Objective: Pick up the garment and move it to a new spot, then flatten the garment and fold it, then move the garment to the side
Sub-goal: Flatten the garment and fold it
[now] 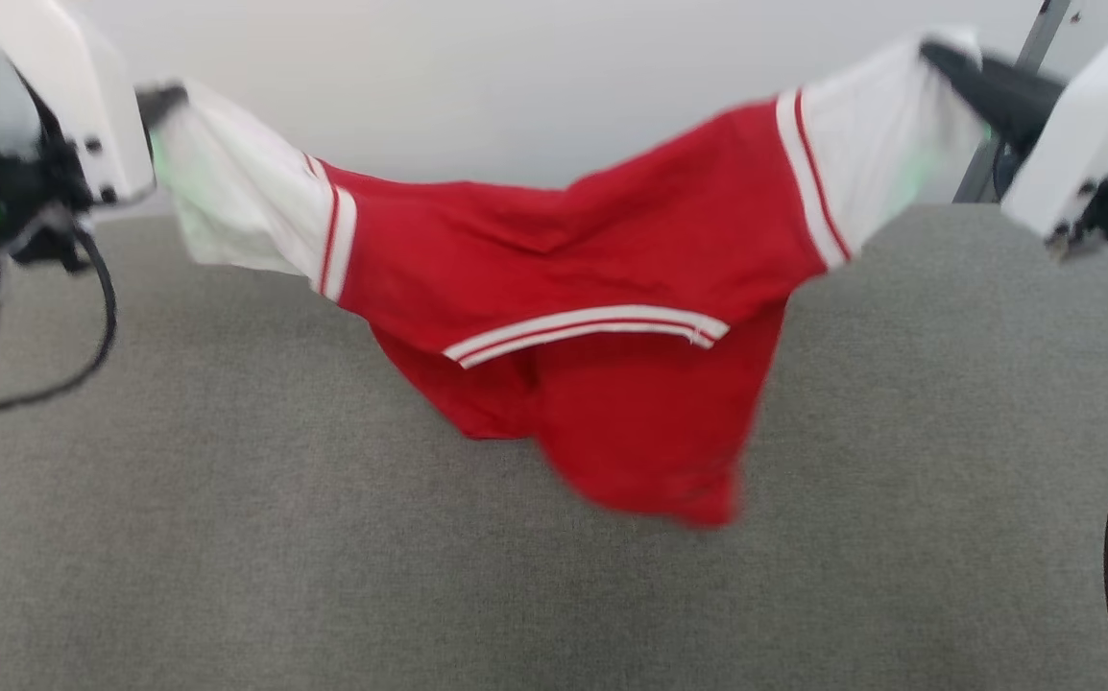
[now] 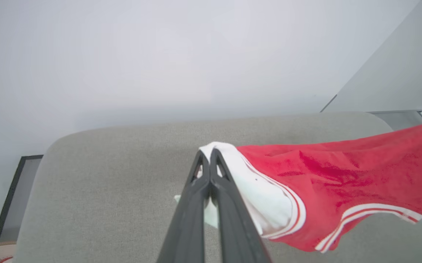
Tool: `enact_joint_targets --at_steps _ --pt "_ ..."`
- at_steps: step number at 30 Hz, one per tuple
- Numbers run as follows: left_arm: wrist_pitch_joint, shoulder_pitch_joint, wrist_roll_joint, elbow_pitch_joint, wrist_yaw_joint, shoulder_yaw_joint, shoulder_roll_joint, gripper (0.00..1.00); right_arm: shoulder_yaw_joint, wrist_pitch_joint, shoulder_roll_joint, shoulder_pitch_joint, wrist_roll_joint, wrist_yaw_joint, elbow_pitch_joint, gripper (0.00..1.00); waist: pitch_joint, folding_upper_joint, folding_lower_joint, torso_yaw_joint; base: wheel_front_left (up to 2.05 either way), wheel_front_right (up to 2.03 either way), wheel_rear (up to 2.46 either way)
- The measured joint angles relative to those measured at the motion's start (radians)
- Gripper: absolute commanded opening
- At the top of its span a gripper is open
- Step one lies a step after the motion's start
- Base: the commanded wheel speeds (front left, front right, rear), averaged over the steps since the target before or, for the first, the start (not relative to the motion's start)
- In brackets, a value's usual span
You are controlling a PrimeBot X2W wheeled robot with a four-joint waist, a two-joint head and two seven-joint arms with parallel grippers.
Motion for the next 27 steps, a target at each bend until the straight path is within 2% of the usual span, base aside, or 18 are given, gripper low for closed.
enact_joint_targets --at_steps 11,16,27 --pt "-0.028 -0.139 0.025 0.01 -0.013 0.0 -0.018 0.0 0.01 -0.061 0.025 -0.14 -0.015 0.0 0.038 0.0 -0.029 0.0 0.0 -0.009 0.0 0.0 0.0" --pt "-0.064 -0.185 0.045 0.034 -0.028 -0.01 -0.042 0.0 0.031 -0.114 0.026 -0.2 -0.045 0.0 0.092 0.0 -0.015 0.0 0.0 -0.009 0.0 0.0 0.0" --pt "-0.249 -0.334 0.093 0.155 -0.103 -0.007 -0.084 0.0 0.117 -0.315 0.027 -0.38 -0.137 0.0 0.283 0.0 0.092 0.0 0.0 -0.012 0.0 0.0 0.0"
